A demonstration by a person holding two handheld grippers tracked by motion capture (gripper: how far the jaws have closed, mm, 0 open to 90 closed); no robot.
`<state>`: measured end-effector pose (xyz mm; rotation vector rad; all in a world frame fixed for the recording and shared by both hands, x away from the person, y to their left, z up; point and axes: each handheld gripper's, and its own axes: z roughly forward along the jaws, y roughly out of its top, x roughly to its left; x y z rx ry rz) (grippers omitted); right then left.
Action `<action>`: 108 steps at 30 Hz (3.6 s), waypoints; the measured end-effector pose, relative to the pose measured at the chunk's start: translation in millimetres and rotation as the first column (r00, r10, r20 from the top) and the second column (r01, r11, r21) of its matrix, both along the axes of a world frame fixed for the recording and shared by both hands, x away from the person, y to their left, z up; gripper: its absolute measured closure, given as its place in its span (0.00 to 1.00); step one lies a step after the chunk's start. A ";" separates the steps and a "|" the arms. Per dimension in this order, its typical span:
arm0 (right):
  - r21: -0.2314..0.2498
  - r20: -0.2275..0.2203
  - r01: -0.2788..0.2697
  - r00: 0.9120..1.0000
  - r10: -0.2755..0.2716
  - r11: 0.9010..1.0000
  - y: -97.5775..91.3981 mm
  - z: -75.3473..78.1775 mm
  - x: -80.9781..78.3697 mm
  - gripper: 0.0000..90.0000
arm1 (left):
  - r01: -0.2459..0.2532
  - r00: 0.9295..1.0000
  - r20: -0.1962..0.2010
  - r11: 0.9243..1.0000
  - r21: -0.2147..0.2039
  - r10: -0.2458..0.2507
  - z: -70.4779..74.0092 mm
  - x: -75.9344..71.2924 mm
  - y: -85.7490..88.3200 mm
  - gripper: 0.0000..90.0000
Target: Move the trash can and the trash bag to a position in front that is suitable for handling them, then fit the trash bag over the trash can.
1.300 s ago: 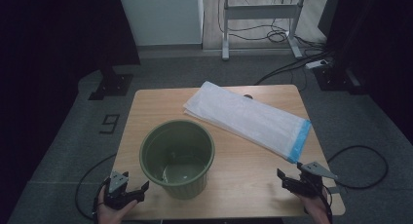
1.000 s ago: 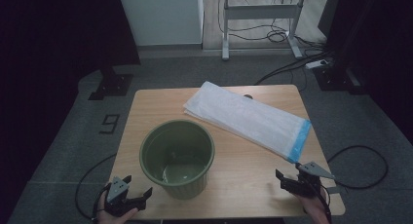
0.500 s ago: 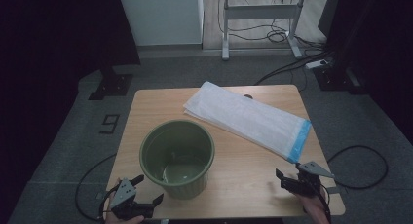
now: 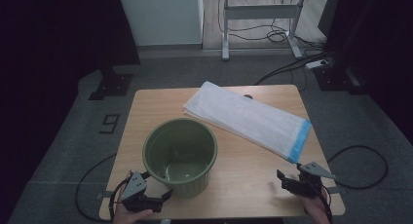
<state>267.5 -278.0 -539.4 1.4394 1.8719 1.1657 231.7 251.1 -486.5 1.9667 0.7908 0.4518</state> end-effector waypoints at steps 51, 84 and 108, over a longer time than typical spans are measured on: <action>-0.019 0.000 -0.016 1.000 0.016 1.000 4.0 -2.1 1.7 0.15 | 0.023 1.000 -0.012 0.998 0.051 -0.022 -3.6 35.8 -50.9 0.10; -0.156 -0.134 -0.009 0.991 -0.012 0.988 50.5 -4.3 133.5 0.30 | -0.122 0.987 -0.091 0.989 0.089 0.130 -28.7 42.1 -8.8 0.13; -0.150 -0.163 0.028 0.985 -0.052 0.988 16.6 -6.4 102.0 0.97 | -0.128 0.986 -0.097 0.987 0.095 0.137 -30.4 43.8 -6.9 0.15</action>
